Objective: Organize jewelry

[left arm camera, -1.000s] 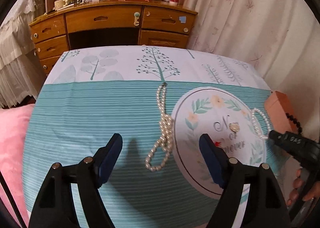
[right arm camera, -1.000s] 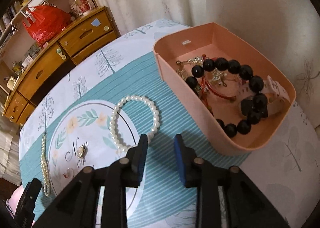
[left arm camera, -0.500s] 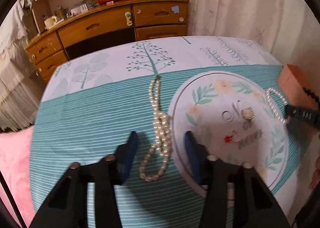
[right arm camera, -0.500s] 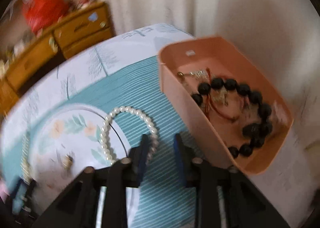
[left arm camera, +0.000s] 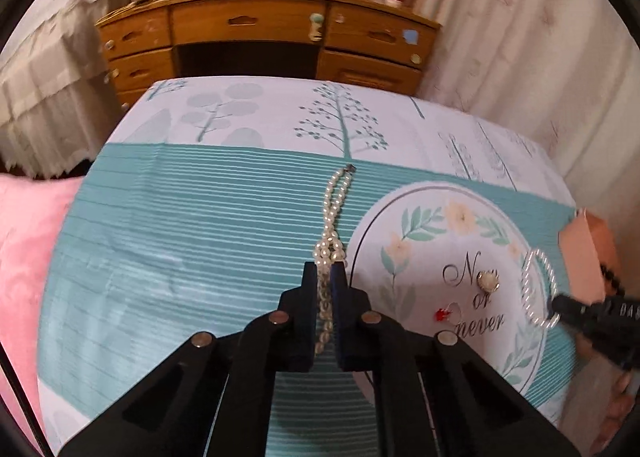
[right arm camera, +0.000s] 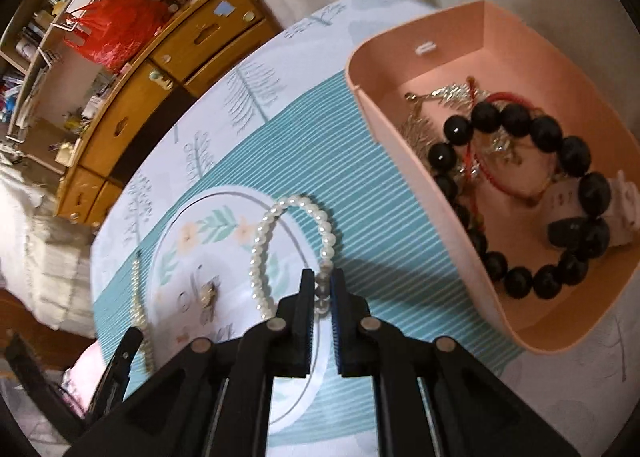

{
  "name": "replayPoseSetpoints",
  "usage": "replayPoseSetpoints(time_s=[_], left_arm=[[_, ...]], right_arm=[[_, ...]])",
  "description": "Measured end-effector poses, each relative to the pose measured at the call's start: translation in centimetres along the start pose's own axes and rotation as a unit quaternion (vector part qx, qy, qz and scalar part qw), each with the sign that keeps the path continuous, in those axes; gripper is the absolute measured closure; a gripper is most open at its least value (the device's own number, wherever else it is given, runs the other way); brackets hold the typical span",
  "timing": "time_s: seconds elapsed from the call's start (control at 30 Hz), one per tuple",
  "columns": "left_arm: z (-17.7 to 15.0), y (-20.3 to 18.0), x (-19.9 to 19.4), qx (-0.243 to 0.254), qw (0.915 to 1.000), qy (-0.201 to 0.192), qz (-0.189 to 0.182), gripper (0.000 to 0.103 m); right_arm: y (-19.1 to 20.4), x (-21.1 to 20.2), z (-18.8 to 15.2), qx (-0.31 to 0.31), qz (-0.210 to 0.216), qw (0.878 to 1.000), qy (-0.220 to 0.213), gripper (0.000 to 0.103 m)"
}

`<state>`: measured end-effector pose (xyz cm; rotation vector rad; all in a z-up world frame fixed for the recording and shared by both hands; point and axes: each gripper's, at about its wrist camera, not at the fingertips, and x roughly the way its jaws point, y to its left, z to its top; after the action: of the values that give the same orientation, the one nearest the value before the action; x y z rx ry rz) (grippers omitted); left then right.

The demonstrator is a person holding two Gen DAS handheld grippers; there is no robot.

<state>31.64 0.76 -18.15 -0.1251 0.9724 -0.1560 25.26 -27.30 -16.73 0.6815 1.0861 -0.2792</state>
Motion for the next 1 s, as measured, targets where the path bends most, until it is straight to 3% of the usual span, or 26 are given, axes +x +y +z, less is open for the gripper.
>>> replayPoseSetpoints(time_s=[0.2, 0.27, 0.33, 0.4, 0.43, 0.47, 0.63, 0.8, 1.0], left_arm=[[-0.4, -0.7, -1.5, -0.027, 0.9990, -0.009, 0.035, 0.099], [-0.7, -1.0, -1.6, -0.032, 0.9991, 0.001, 0.028, 0.099], [-1.1, -1.4, -1.2, -0.032, 0.9984, 0.012, 0.044, 0.094], [-1.5, -1.6, -1.1, -0.034, 0.9977, 0.012, 0.058, 0.077], [-1.7, -1.7, -1.0, -0.034, 0.9974, 0.013, 0.062, 0.057], [-1.8, -1.8, -0.9, -0.032, 0.9974, 0.014, 0.063, 0.046], [-1.7, -2.2, -0.4, -0.014, 0.9975, 0.014, 0.068, 0.046], [-1.0, -2.5, 1.2, 0.014, 0.9947, 0.025, 0.098, 0.048], [-0.1, -2.5, 1.8, 0.015, 0.9965, 0.018, 0.080, 0.070]], right_arm=[[1.1, -1.8, 0.4, -0.052, 0.040, 0.998, 0.026, 0.096], [1.6, -3.0, 0.7, -0.079, 0.055, 0.995, 0.028, 0.096], [2.1, -4.3, 1.1, -0.113, 0.067, 0.991, 0.021, 0.096], [2.5, -5.8, 1.3, -0.147, 0.073, 0.986, 0.008, 0.096], [2.6, -6.4, 1.5, -0.160, 0.075, 0.984, 0.003, 0.096], [2.6, -6.9, 1.6, -0.173, 0.075, 0.982, -0.003, 0.096], [1.8, -9.9, 2.5, -0.206, 0.076, 0.975, -0.029, 0.096], [0.6, -13.0, 3.3, -0.211, 0.078, 0.973, -0.056, 0.096], [-1.5, -15.7, 4.7, -0.196, 0.070, 0.975, -0.083, 0.096]])
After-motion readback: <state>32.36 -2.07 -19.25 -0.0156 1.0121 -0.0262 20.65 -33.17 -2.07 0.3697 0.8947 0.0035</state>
